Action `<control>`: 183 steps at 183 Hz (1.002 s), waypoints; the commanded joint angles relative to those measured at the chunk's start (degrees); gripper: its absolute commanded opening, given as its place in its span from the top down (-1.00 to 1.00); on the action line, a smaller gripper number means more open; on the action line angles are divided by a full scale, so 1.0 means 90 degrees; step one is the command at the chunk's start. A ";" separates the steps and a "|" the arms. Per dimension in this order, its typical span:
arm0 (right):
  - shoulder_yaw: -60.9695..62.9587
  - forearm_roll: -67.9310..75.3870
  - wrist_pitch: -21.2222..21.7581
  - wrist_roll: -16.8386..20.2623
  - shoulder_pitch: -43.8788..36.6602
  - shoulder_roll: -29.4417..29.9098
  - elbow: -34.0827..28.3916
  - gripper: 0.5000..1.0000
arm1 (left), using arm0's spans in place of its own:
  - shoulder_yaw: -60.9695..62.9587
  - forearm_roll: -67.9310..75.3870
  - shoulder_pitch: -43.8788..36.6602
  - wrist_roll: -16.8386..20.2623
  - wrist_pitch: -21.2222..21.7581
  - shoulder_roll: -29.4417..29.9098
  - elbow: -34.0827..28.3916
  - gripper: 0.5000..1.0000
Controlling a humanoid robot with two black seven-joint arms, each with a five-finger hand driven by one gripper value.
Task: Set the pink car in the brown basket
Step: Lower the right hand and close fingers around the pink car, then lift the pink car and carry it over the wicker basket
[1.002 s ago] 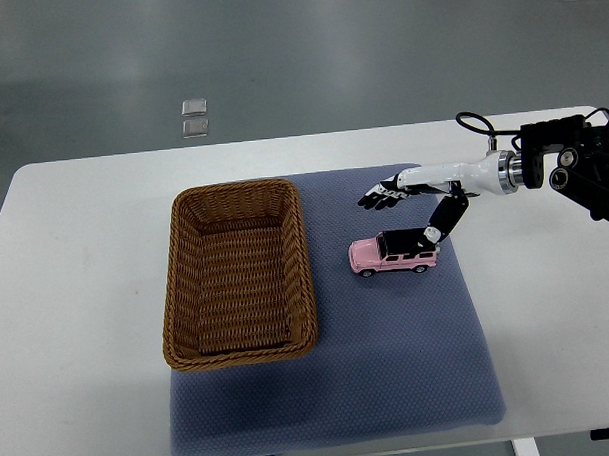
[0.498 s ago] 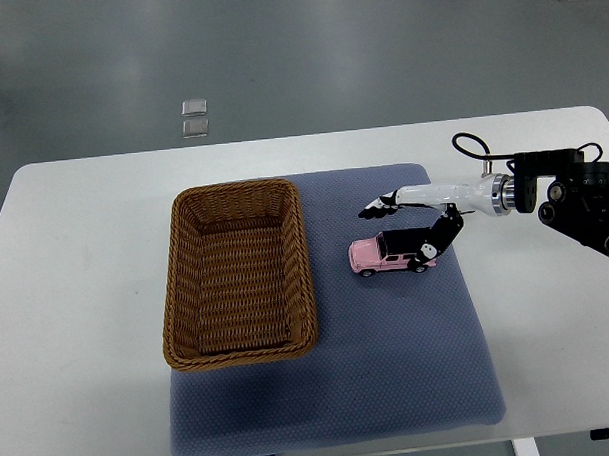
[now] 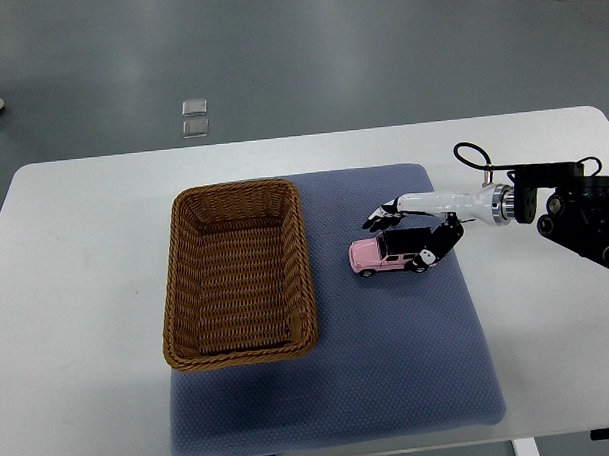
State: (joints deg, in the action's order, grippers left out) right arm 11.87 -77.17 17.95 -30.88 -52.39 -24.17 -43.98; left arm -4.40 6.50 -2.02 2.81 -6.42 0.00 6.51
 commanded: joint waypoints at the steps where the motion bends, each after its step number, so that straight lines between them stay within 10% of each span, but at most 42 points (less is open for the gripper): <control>1: -0.0001 0.0000 -0.0002 0.0003 0.0020 -0.0009 0.0004 -0.16 | 0.0001 0.0000 0.0000 0.0000 0.0000 0.0000 0.0000 -1.00; 72: 0.0019 0.0020 -0.0012 -0.0036 0.0021 -0.0049 0.0004 0.97 | -0.0009 0.0000 0.0000 0.0000 0.0000 0.0000 0.0000 -1.00; 183: 0.0155 0.0488 0.0017 -0.0300 -0.0585 -0.0010 -0.0006 1.00 | 0.0001 0.0000 0.0000 0.0000 0.0000 0.0000 0.0000 -1.00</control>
State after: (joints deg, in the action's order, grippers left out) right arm 13.28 -73.71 17.81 -33.42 -55.70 -24.98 -43.94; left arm -4.41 6.50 -2.02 2.81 -6.42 0.00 6.51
